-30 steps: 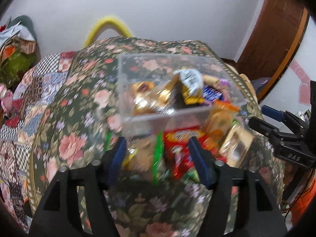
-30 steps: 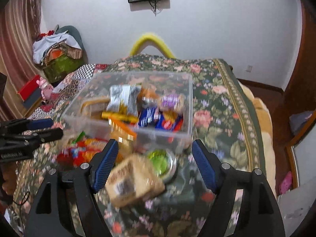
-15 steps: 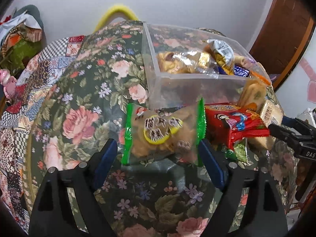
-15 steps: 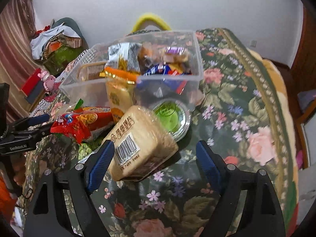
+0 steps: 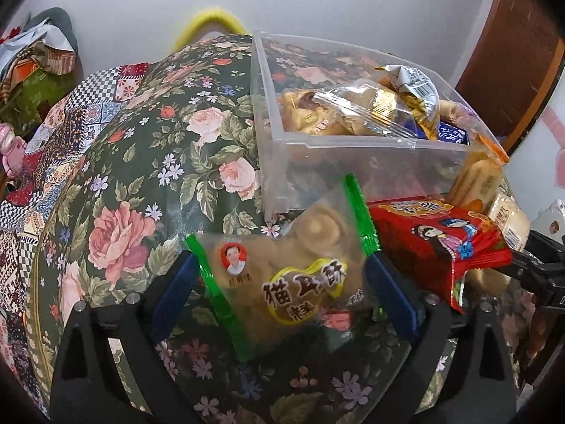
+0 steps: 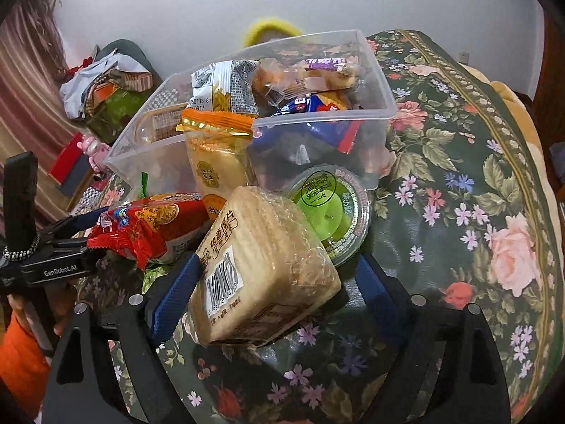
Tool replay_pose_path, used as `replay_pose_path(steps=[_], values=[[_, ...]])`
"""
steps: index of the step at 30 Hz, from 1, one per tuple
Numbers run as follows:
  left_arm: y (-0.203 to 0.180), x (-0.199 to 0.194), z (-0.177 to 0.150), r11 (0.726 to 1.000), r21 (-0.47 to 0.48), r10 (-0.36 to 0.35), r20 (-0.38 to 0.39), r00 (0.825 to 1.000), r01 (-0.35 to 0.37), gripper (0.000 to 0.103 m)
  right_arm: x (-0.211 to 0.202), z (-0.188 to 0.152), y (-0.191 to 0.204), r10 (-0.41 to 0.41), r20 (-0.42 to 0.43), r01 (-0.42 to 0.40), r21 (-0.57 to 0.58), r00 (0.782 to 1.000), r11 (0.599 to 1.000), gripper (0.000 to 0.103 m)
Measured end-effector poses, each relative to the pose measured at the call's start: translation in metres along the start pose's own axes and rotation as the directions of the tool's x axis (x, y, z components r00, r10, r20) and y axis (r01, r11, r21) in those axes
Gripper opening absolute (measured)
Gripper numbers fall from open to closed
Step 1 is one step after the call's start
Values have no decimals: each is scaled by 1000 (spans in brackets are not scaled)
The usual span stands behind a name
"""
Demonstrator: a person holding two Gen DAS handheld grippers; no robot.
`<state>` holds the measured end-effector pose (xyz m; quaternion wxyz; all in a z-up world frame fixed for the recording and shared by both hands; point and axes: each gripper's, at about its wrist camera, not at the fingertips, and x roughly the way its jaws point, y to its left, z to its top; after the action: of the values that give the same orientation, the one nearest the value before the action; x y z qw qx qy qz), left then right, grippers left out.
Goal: Organize snacks
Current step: 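Grasp green-edged cookie bag with left tool while right tool grasps bread loaf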
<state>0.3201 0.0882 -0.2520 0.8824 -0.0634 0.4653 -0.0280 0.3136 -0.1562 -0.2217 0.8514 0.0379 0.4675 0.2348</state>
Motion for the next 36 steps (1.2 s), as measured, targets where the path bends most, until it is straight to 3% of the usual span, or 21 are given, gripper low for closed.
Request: replay_pose_path(steps=[4, 9, 14, 20, 21, 30, 36], values=[[8, 1, -5, 999, -41, -34, -6, 999, 34, 95, -3, -2, -1, 47, -1, -47, 26, 999, 999, 70], [20, 3, -17, 986, -133, -106, -17, 994, 102, 82, -9, -5, 2, 46, 2, -46, 27, 999, 999, 62], [24, -4, -19, 987, -142, -83, -20, 996, 79, 75, -21, -5, 3, 67, 14, -67, 30, 998, 997, 48], [17, -23, -25, 994, -103, -48, -33, 998, 45, 47, -34, -3, 6, 74, 25, -75, 15, 997, 997, 34], [14, -27, -27, 995, -92, -39, -37, 999, 36, 32, -35, -2, 7, 72, 27, -72, 12, 997, 997, 33], [-1, -67, -42, 999, -38, -14, -2, 1000, 14, 29, -54, -2, 10, 26, 61, -25, -15, 998, 1000, 33], [-6, -93, -41, 999, -17, 47, 52, 998, -46, 28, -71, 2, 11, 5, 96, -2, -28, 995, 1000, 33]])
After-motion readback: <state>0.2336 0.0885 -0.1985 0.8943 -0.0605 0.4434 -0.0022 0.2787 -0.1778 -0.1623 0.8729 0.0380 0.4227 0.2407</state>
